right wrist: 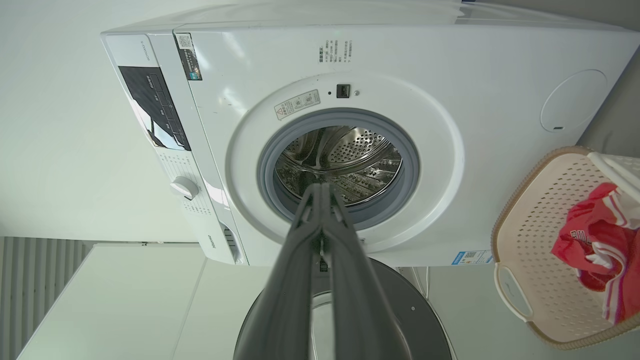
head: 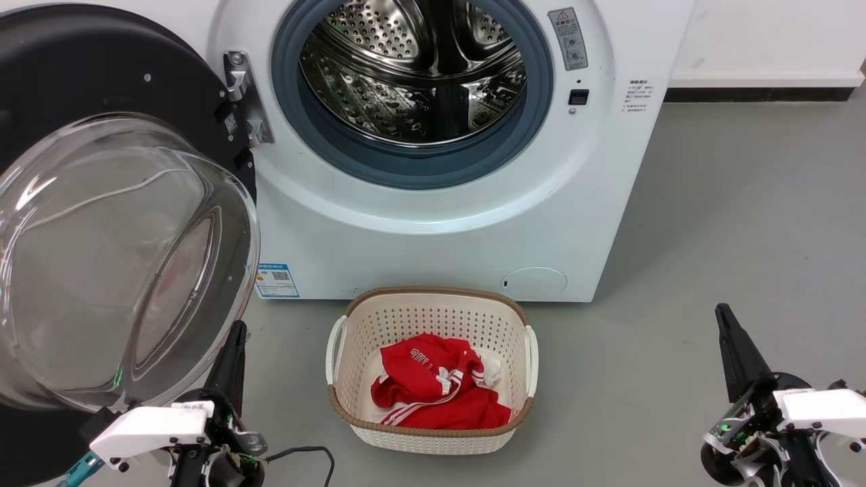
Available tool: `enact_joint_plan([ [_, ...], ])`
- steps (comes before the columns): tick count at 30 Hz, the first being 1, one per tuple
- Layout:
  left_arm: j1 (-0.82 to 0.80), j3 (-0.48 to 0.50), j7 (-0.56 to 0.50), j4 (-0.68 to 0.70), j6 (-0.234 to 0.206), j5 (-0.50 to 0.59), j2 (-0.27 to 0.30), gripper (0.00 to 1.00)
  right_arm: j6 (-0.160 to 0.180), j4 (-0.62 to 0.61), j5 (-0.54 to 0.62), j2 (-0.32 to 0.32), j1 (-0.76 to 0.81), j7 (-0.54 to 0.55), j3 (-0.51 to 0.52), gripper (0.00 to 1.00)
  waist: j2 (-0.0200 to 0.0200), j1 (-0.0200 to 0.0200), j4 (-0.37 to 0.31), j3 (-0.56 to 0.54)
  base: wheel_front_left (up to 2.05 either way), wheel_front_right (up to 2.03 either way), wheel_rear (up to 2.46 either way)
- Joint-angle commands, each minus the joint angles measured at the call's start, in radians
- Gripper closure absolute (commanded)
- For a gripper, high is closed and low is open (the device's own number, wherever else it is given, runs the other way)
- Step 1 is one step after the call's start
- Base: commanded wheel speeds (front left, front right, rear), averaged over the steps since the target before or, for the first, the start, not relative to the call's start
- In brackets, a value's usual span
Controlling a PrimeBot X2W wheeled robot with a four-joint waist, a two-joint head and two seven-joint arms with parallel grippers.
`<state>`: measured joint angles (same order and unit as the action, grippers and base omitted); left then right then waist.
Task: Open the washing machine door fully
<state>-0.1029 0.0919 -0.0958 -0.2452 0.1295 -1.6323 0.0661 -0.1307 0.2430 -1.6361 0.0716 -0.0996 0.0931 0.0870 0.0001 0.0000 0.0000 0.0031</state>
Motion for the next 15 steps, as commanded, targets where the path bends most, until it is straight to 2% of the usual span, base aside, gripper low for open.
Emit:
enact_joint_plan([
  [1,-0.008,0.002,-0.004,-0.002,0.004,0.003,0.000,1.00,0.000,0.001,0.002,-0.003,-0.012,0.002,0.002,1.00,-0.0001,0.0000,0.000,0.000,0.00,0.00,0.00],
  [15,-0.009,0.006,-0.007,-0.002,0.004,0.008,-0.003,1.00,0.000,0.001,0.008,-0.006,-0.013,0.006,0.006,1.00,-0.0001,0.0000,0.000,0.000,0.00,0.00,0.00],
])
